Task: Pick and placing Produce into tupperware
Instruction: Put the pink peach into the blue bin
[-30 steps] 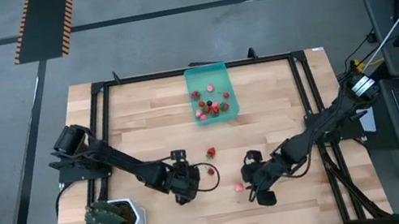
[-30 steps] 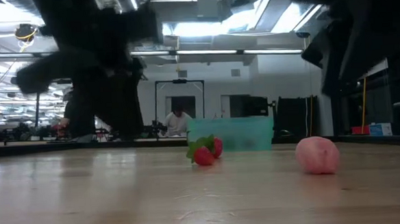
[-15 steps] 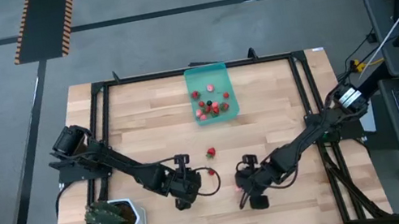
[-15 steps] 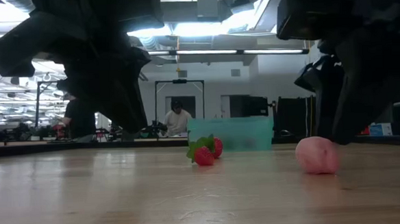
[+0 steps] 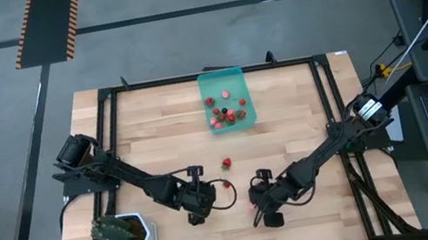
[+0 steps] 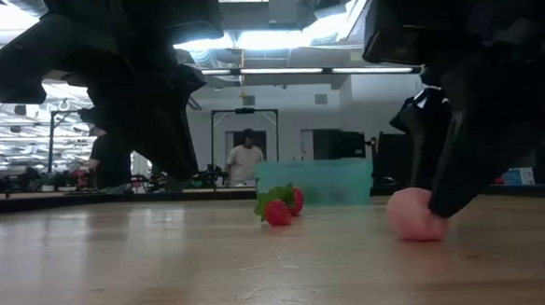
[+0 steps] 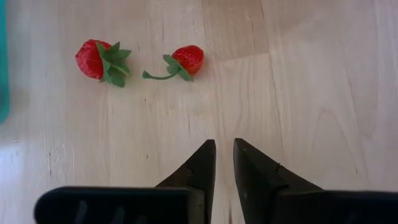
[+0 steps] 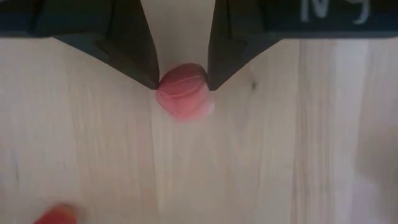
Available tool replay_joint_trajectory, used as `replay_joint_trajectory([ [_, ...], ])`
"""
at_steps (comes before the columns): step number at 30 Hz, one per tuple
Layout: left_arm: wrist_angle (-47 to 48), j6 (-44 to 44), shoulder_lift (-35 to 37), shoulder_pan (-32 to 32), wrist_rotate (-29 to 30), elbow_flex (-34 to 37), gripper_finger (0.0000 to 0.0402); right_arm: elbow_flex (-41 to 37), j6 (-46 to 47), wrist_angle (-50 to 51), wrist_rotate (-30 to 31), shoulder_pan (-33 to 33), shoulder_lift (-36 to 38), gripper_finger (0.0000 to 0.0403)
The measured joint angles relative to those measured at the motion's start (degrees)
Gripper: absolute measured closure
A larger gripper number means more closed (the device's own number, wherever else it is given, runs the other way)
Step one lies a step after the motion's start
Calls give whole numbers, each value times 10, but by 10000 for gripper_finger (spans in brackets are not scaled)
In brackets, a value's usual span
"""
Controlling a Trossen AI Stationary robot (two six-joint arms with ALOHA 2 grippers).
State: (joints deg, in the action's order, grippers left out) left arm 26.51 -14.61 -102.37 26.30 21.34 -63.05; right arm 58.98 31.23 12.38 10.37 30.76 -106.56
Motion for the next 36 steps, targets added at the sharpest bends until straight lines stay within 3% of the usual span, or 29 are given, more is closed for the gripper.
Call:
replay_joint_trajectory([
  [8,1,0,0,4,1,0,374,0,14,-18,-2,-1,-3,272],
  [19,2,-2,0,5,5,0,400,0,26,-14,-2,-9,-2,392],
  [29,12,0,1,10,36,0,388,-2,6,-15,10,-9,2,397],
  [36,-29,2,50,14,32,35,400,-3,-22,-14,64,-9,41,397],
])
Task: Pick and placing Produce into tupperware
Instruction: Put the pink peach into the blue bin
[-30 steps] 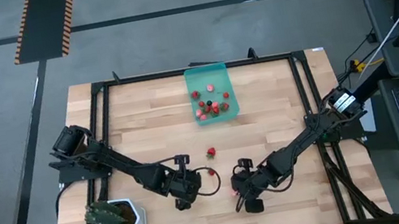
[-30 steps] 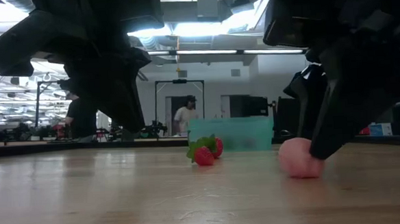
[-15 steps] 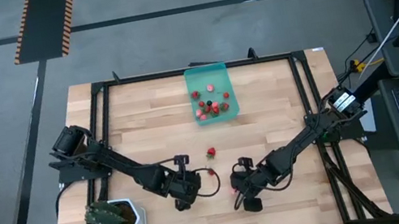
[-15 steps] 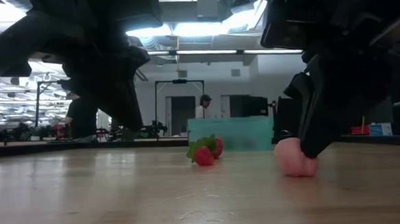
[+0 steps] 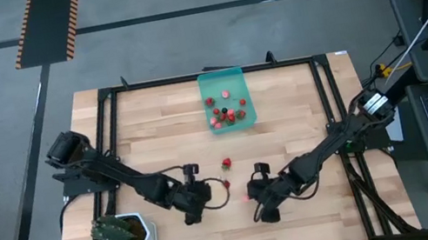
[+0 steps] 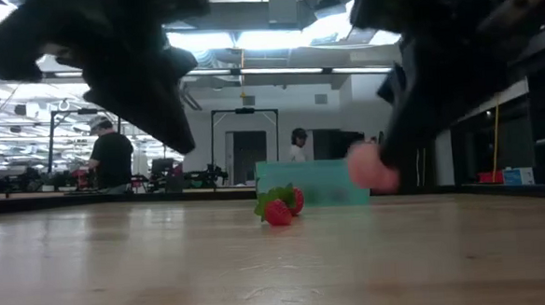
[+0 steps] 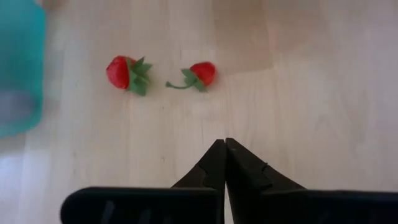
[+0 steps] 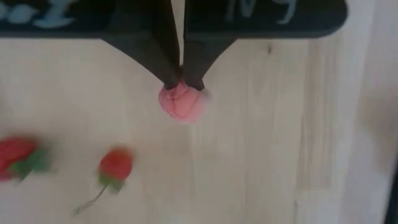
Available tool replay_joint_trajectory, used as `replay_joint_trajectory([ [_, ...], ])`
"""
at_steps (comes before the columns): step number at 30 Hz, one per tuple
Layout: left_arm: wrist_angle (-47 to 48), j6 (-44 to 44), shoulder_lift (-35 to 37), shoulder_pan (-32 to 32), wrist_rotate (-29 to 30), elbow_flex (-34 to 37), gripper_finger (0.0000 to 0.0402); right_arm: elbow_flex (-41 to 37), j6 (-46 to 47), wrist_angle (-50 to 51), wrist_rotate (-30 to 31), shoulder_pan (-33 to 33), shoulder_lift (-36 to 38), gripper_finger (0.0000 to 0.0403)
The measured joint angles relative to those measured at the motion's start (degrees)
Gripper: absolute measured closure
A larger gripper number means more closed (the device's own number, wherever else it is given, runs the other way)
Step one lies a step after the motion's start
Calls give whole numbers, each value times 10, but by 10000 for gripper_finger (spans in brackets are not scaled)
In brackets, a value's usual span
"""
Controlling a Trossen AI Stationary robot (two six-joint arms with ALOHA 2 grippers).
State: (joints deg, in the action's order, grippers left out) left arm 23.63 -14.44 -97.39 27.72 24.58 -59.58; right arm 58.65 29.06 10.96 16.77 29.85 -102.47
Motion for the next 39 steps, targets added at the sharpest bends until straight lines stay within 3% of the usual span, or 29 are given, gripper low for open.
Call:
replay_joint_trajectory([
  [9,-213,47,132,9,-43,149,395,0,-54,8,59,0,72,397],
  [15,-272,102,190,2,-45,198,397,-24,-73,-3,92,0,124,397],
  [17,-290,117,200,-3,-46,212,393,-60,-71,-33,93,-2,150,397],
  [22,-357,149,206,-15,-50,246,384,-178,-90,-232,93,-4,210,397],
  [27,-382,130,206,-19,-44,253,375,-260,-139,-375,93,-4,240,397],
  [39,-462,135,206,-28,-41,253,352,-291,-195,-423,79,-30,241,397],
])
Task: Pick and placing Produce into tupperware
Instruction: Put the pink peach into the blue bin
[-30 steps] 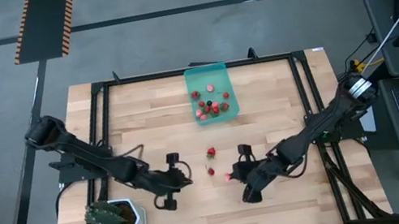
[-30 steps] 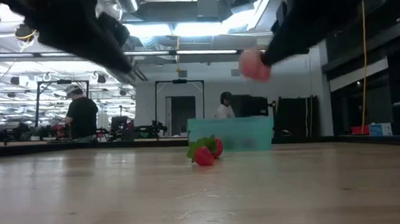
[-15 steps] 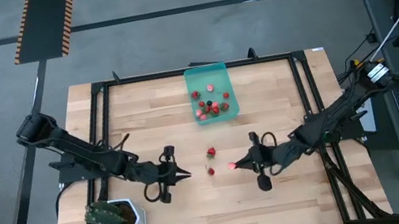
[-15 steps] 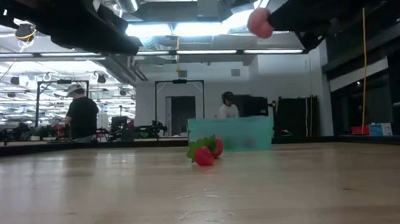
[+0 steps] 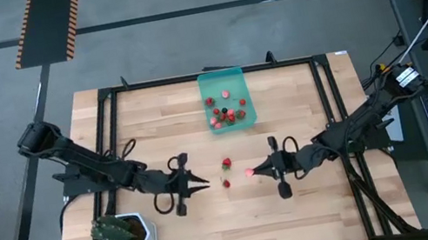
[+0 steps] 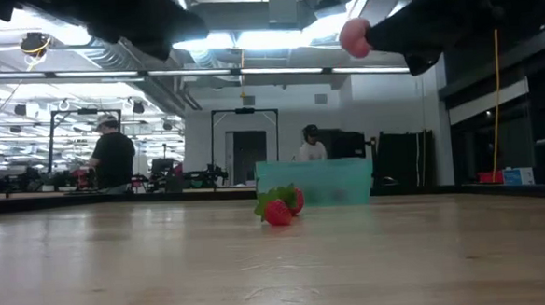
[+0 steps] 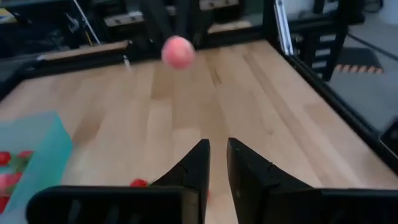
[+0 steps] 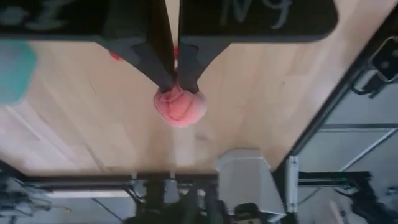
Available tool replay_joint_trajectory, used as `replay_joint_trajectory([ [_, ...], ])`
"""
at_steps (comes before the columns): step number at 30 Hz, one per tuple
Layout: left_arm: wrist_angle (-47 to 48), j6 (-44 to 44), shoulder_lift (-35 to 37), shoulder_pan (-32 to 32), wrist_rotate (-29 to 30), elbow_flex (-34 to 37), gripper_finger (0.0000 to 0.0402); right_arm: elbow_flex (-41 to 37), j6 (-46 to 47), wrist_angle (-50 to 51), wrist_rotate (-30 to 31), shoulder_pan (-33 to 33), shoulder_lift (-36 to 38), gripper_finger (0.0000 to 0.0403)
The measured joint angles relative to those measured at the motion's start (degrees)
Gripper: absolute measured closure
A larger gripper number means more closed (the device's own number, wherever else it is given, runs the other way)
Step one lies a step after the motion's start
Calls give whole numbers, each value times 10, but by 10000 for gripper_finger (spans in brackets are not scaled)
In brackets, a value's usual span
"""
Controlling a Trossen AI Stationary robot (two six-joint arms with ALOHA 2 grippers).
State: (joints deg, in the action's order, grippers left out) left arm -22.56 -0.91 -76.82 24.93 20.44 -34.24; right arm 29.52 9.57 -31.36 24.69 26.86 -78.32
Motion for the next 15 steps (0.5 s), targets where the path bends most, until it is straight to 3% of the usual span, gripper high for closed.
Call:
replay_joint_trajectory([
  [5,-4,-5,0,-15,29,0,327,0,-14,-19,-36,-11,0,397],
  [15,-7,-30,0,-40,27,0,231,0,-22,-39,-40,-17,0,397],
])
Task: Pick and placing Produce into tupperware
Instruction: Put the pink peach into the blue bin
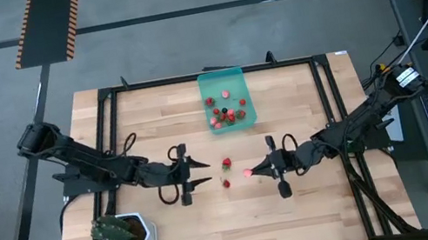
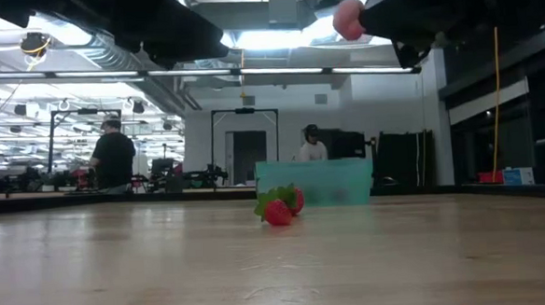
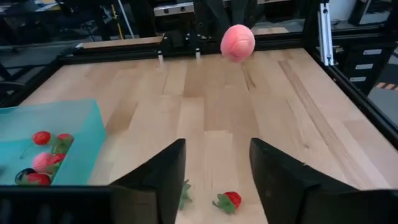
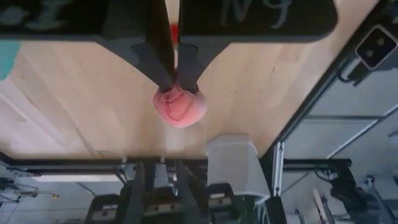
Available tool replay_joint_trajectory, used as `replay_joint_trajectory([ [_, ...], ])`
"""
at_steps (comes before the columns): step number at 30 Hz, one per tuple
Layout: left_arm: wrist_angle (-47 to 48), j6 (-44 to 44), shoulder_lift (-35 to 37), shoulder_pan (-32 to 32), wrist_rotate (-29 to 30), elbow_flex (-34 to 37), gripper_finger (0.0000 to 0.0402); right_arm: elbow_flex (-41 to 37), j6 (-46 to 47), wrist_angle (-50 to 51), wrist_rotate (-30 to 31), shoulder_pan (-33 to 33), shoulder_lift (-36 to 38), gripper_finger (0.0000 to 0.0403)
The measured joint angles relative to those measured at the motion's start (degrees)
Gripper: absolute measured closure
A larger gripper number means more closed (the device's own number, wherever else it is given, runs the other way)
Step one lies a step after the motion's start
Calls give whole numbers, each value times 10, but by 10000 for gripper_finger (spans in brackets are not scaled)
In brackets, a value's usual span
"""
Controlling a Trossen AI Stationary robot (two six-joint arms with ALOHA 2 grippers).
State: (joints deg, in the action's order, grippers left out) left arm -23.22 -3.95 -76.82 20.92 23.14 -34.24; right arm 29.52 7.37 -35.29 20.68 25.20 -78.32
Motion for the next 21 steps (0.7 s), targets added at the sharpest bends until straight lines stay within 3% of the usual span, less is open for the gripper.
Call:
replay_joint_trajectory([
  [6,-47,0,-6,-1,-2,0,211,0,-2,-22,0,-25,-2,399],
  [13,-112,0,-48,-15,-20,0,210,0,-24,-114,-59,-54,-52,399],
  [21,-196,0,-96,-42,-54,0,210,22,-34,-122,-70,-62,-80,400],
])
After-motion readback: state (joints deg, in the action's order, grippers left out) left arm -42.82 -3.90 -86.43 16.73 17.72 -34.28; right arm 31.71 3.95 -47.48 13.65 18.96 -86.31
